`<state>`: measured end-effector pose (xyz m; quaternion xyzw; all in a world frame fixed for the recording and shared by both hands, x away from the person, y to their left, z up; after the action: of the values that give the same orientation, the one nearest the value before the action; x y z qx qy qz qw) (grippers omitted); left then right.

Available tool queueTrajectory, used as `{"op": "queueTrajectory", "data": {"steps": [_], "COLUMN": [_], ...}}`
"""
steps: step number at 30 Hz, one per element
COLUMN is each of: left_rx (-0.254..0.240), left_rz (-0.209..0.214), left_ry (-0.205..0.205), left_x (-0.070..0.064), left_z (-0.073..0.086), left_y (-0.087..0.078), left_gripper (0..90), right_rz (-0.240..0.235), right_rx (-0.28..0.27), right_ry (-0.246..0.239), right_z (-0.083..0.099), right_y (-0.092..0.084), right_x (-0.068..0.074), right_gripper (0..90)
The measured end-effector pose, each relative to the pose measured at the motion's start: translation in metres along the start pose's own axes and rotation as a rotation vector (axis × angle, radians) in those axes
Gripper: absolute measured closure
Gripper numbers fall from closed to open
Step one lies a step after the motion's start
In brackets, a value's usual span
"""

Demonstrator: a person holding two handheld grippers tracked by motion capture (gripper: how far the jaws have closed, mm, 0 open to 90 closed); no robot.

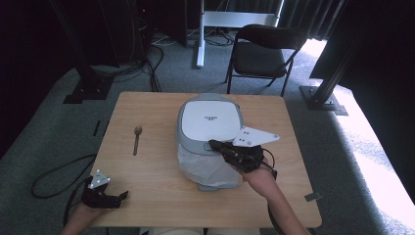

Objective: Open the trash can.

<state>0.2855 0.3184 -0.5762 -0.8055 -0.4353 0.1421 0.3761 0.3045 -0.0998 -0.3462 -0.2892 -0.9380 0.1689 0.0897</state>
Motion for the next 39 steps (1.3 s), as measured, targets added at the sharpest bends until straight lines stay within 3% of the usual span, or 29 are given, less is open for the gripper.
{"op": "queueTrajectory", "data": {"steps": [13,21,27,28,31,37,39], "left_rx": [0.0,0.001,0.0,0.0,0.0,0.0,0.0], "left_rz": [0.0,-0.002,-0.002,-0.002,-0.002,-0.002,-0.001], "left_ry": [0.0,-0.001,-0.002,-0.002,-0.002,-0.002,-0.001], "left_x": [0.0,-0.0001,-0.0002,-0.0002,-0.0001,-0.0002,-0.0001], "left_z": [0.0,0.0001,0.0001,0.0,0.0,0.0,0.0001], "left_y": [0.0,-0.0001,-0.0001,-0.0001,-0.0001,-0.0001,-0.0001], "left_gripper": [0.0,0.0,0.0,0.0,0.0,0.0,0.0], "right_rz": [-0.005,-0.007,-0.041,-0.032,-0.055,-0.042,-0.017], "right_rx": [0.009,0.007,-0.005,-0.007,-0.009,-0.008,-0.009], "right_ry": [-0.018,0.005,0.038,0.026,0.035,0.033,0.039], "right_z": [0.0037,0.0042,0.0058,0.0055,0.0043,0.0042,0.0048], "right_y": [0.0029,0.0033,0.0023,0.0023,0.0013,0.0015,0.0008], "right_x": [0.0012,-0.0007,0.0025,0.0036,0.0056,0.0018,0.0006], "right_gripper": [90.0,90.0,90.0,81.0,70.0,46.9,38.3]}}
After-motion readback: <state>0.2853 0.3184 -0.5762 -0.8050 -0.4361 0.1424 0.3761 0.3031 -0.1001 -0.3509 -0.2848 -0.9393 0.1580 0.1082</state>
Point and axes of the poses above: each handheld gripper's, and its own axes: y roughly forward along the jaws, z roughly out of its underside, x roughly to its left, the point moved 4 cm from there along y, roughly forward along the jaws, and after that the axes turned 7 degrees about y, right-handed, at the moved point
